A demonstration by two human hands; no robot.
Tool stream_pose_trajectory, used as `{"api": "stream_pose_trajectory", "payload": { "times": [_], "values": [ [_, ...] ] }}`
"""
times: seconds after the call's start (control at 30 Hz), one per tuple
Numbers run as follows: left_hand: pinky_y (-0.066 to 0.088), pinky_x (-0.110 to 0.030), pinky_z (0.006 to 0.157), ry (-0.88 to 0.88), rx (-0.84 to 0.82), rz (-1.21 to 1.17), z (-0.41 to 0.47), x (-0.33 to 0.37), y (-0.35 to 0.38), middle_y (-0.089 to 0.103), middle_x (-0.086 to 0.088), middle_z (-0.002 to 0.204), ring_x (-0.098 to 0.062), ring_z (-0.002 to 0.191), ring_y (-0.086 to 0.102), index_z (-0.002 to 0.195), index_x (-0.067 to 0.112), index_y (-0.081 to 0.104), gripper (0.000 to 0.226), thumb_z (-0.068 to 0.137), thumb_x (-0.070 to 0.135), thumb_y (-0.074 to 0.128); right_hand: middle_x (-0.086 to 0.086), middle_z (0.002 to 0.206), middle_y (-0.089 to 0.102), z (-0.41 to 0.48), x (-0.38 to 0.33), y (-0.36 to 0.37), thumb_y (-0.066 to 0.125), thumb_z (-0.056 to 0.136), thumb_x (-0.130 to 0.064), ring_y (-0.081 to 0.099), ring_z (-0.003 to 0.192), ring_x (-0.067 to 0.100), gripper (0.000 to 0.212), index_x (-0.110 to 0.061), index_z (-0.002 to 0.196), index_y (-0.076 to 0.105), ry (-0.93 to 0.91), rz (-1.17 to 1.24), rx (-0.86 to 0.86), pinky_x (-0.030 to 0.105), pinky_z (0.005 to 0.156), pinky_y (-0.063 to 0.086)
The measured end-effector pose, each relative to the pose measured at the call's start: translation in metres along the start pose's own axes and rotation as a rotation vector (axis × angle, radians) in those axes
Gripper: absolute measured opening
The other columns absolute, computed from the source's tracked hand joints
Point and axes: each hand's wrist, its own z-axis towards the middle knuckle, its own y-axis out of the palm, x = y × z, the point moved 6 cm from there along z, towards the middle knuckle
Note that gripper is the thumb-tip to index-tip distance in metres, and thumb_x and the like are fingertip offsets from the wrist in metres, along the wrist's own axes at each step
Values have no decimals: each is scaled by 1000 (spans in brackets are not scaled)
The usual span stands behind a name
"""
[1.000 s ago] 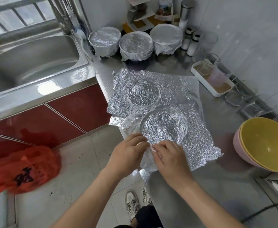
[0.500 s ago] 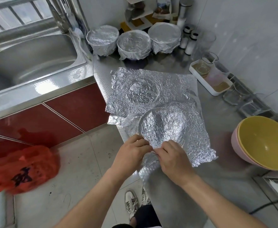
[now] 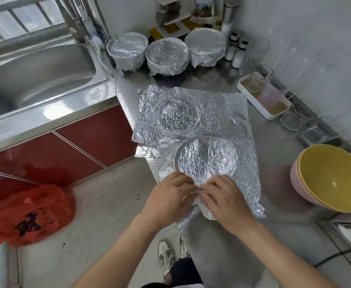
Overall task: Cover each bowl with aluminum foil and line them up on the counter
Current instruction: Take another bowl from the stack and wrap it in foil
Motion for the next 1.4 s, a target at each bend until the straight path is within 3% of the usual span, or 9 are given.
{"api": "stream_pose_trajectory", "payload": {
  "times": [0.1,0.2,0.43,0.63,0.73,0.9,1.07,1.27,1.4],
  "values": [
    [49,-27,78,17,-23,-2,2,0,6,67,5,96,-17,93,57,98,22,76,27,92,41,57,-4,87,56,-5,7,1,62,90,-28,46,83,14,15,-16,94,70,-67,-28,-26,29,72,44],
    [48,-27,76,70,-9,21,2,1,8,68,5,92,-17,88,57,95,23,77,25,90,39,58,-1,85,56,-7,6,1,74,84,-20,49,80,18,11,-13,91,69,-144,-60,-22,31,70,46],
    [43,-25,75,149,97,76,1,6,5,70,3,89,-18,86,49,89,15,76,22,87,25,57,3,78,56,-7,-2,6,71,81,-5,50,73,23,7,-10,82,67,-235,-181,27,35,64,44],
    [44,-26,84,121,45,107,-1,-1,6,69,2,95,-19,93,53,91,15,75,26,87,26,52,3,73,49,-2,-10,11,71,77,-3,45,68,22,14,-12,74,60,-155,-239,29,30,61,36],
    [47,-30,89,74,-8,128,-3,-9,5,68,1,101,-22,102,57,96,15,74,28,84,26,51,-1,82,56,3,-12,9,63,87,-21,51,78,19,7,-16,89,66,-127,-193,-2,32,71,42],
    [47,-31,97,26,11,52,0,0,-1,69,2,114,-19,113,57,101,15,74,22,90,19,56,3,135,56,-3,9,5,33,99,-37,48,129,22,46,-14,131,57,-22,-180,-129,39,106,31],
    [43,-36,103,80,-48,74,4,4,16,66,6,123,-19,119,57,107,22,72,29,97,38,52,3,143,50,-7,20,5,16,104,-43,41,136,19,57,-14,137,52,-34,-197,-234,33,114,21],
    [44,-33,98,131,-24,91,5,1,15,71,4,111,-19,107,63,102,19,76,29,94,35,54,7,136,56,-8,23,1,35,101,-40,48,131,24,47,-11,126,62,-176,-142,-135,34,111,29],
    [49,-36,93,99,3,60,4,3,14,71,3,110,-19,105,62,104,18,75,23,91,33,63,8,109,66,-14,17,-9,58,94,-28,61,103,28,25,-9,102,71,-306,-140,20,37,88,47]
  ]
}}
